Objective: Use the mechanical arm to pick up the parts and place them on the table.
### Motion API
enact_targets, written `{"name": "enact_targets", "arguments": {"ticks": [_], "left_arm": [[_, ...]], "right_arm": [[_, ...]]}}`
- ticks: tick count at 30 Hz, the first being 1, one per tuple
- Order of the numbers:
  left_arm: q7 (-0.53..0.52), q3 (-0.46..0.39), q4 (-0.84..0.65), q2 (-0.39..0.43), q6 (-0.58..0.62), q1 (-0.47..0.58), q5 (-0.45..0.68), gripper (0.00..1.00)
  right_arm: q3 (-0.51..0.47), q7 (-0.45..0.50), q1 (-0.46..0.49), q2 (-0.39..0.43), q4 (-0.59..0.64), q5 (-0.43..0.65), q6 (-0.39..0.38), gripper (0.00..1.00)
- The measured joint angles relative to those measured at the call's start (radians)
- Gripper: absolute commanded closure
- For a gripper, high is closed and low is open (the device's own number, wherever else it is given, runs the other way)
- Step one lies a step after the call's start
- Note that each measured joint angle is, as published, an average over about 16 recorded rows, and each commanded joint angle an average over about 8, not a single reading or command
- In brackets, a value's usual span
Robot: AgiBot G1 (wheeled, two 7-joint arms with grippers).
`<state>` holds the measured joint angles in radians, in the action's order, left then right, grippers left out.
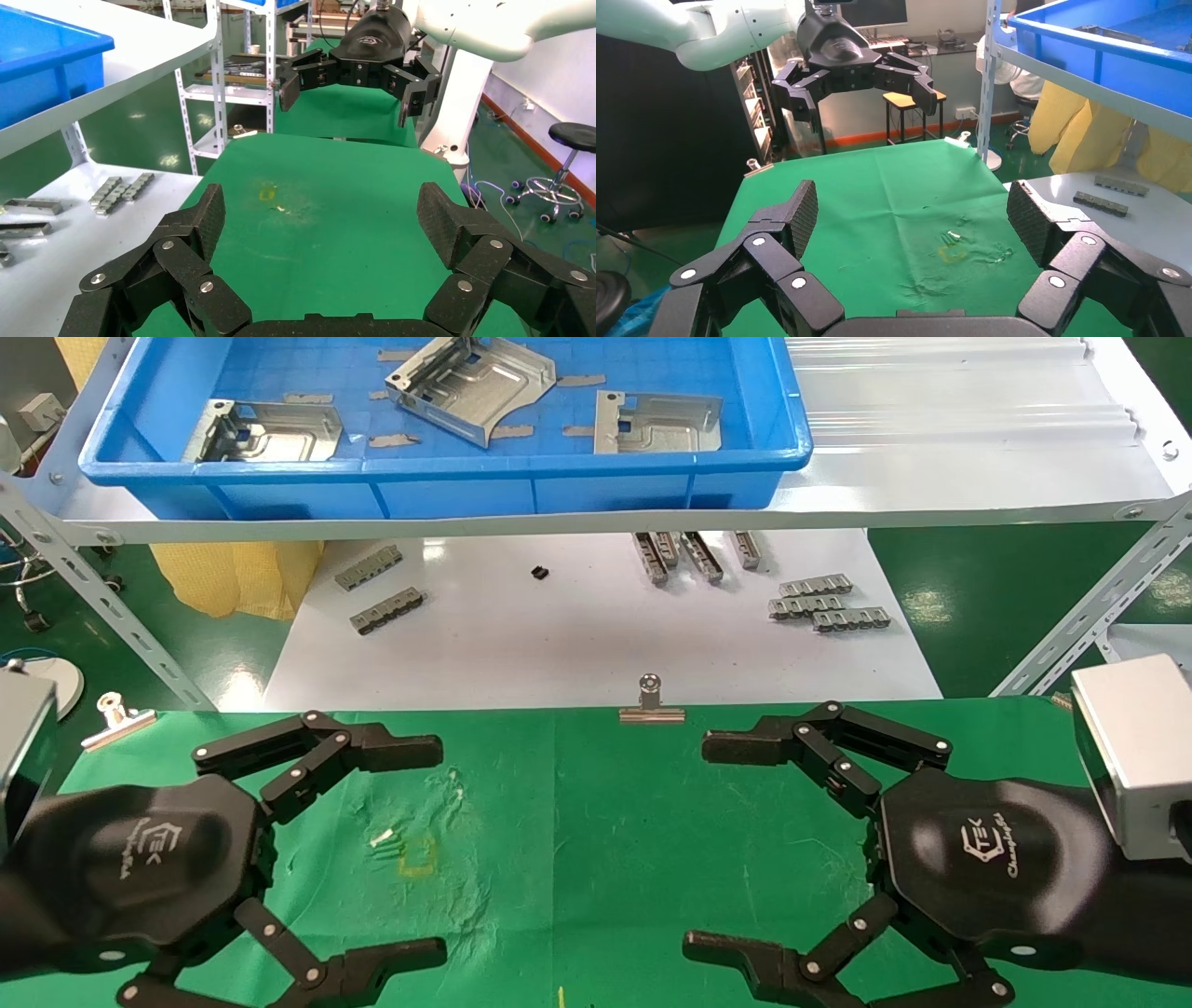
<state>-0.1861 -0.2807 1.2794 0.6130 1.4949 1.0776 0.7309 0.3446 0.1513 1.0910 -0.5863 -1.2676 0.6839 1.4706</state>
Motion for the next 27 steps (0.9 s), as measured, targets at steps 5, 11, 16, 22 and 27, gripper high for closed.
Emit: {"name": "enact_targets", "arguments": {"ticks": [5, 11, 16, 22, 27], "left_arm": [[0.0, 0.0, 0.0, 0.0, 0.0, 0.0, 0.0, 0.0], [0.0, 0.0, 0.0, 0.0, 0.0, 0.0, 0.0, 0.0], [0.0, 0.0, 0.0, 0.0, 0.0, 0.0, 0.0, 0.0], [0.0, 0.0, 0.0, 0.0, 0.0, 0.0, 0.0, 0.0], [0.0, 0.0, 0.0, 0.0, 0.0, 0.0, 0.0, 0.0]], "right_arm": [[0.0, 0.0, 0.0, 0.0, 0.0, 0.0, 0.0, 0.0], [0.0, 0.0, 0.0, 0.0, 0.0, 0.0, 0.0, 0.0], [0.0, 0.0, 0.0, 0.0, 0.0, 0.0, 0.0, 0.0], [0.0, 0.0, 0.0, 0.0, 0.0, 0.0, 0.0, 0.0], [0.0, 0.0, 0.0, 0.0, 0.0, 0.0, 0.0, 0.0]]}}
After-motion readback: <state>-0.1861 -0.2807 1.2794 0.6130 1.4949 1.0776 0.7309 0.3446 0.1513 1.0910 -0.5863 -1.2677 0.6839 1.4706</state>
